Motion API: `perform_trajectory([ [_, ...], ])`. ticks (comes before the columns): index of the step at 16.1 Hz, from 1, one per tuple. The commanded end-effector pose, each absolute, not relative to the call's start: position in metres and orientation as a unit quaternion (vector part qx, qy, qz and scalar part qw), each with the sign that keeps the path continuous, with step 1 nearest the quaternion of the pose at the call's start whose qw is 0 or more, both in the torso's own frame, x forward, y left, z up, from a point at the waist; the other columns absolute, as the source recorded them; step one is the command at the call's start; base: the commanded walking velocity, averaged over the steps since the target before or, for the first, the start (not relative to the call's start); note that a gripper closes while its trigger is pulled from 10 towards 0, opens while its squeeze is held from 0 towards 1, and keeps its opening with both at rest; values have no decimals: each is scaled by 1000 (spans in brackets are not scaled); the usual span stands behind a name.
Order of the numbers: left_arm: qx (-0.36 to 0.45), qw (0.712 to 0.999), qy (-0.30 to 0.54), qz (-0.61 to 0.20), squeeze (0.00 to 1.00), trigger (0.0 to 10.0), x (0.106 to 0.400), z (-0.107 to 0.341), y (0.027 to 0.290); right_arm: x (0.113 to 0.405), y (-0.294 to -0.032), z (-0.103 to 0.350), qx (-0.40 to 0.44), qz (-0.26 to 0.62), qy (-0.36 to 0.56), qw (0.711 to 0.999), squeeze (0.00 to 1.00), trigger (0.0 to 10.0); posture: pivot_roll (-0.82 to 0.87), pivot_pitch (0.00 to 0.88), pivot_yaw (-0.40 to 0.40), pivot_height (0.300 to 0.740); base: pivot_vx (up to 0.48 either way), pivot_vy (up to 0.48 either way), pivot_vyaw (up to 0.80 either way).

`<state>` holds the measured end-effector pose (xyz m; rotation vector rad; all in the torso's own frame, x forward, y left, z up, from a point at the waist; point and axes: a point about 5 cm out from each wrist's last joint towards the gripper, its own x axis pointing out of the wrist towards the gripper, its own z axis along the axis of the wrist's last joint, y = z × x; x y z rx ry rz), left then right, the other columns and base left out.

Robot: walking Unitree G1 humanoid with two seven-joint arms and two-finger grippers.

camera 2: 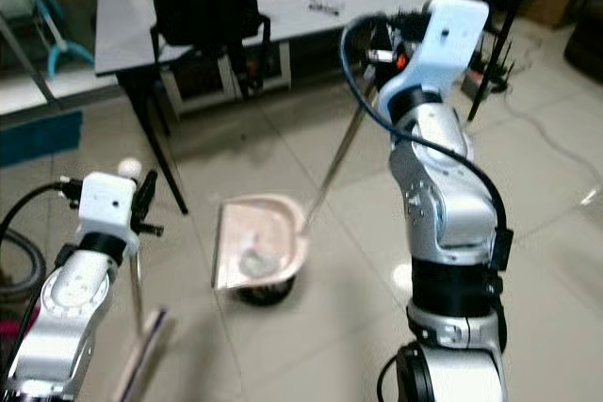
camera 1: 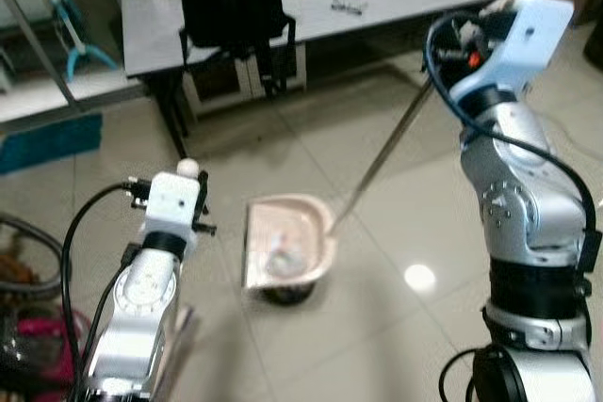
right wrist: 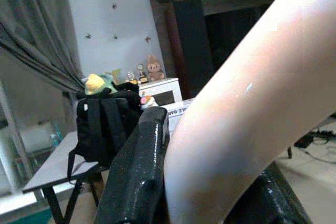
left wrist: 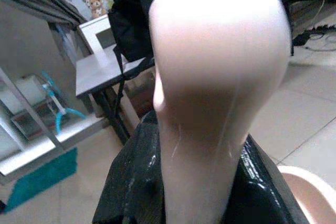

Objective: Sweep floor

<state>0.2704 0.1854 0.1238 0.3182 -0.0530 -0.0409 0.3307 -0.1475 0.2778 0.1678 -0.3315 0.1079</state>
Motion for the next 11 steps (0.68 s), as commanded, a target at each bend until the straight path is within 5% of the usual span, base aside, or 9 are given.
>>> perform_trajectory([
  [1,161,986,-40,-24,0,10000,271,130,182,329,-159,286,93,29,-188,977,0,10000,-56,0,81,740,420,0,0],
  [11,161,986,-39,-26,0,10000,270,129,184,330,-155,282,92,40,-182,978,0,10000,-50,0,81,740,420,0,0],
])
